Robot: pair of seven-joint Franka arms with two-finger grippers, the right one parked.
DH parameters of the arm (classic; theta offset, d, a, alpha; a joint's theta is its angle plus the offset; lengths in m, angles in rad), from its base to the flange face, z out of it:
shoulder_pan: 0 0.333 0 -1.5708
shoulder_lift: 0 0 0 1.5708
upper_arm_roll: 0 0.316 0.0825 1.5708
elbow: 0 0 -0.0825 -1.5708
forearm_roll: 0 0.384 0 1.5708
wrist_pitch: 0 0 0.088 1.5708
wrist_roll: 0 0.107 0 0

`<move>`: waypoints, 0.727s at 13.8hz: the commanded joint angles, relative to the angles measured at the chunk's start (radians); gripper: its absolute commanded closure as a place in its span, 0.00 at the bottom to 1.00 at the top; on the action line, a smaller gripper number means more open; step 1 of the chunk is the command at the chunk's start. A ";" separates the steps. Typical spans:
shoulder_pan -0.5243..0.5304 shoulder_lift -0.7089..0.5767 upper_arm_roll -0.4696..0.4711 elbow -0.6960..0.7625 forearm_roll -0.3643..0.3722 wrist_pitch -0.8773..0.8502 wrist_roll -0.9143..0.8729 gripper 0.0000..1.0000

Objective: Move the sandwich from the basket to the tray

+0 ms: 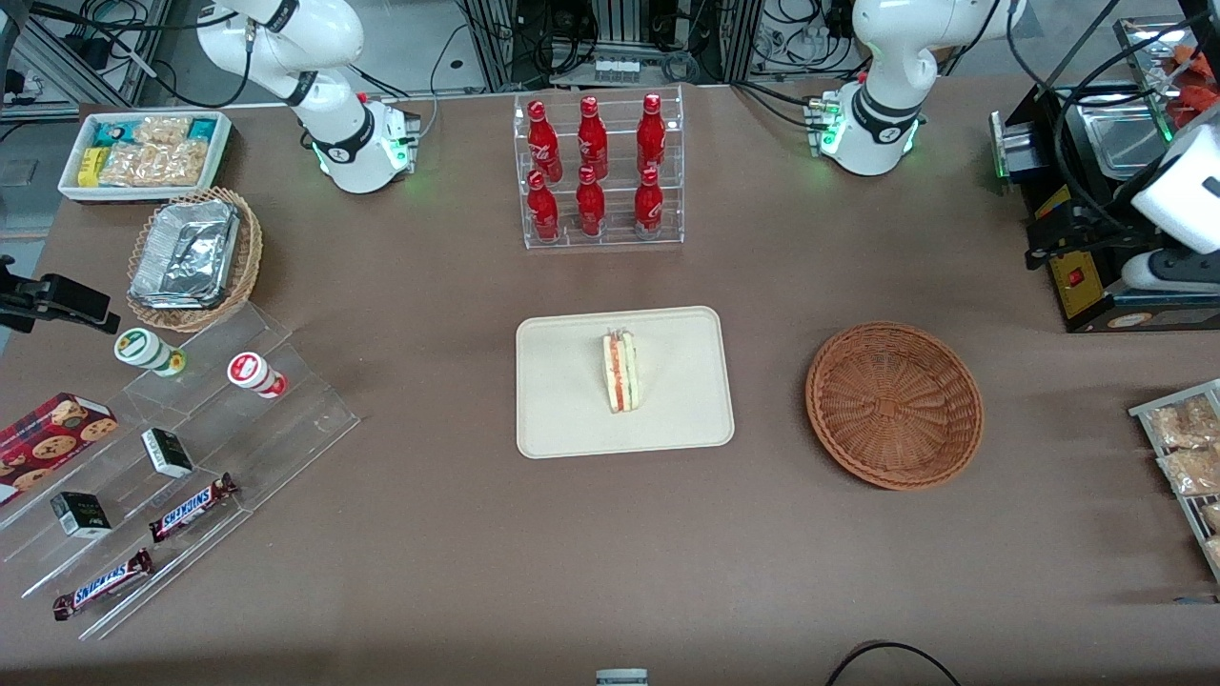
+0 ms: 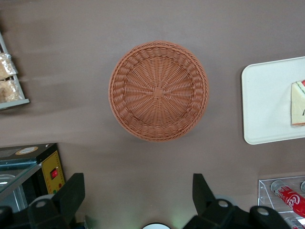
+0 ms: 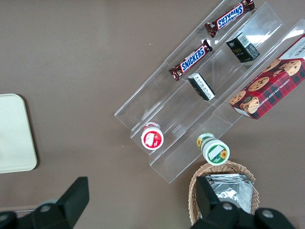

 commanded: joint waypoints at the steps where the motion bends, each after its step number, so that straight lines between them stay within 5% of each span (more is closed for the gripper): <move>1: -0.023 0.024 0.011 0.028 0.010 0.022 0.000 0.00; 10: -0.018 0.014 0.035 0.056 0.008 0.063 0.002 0.00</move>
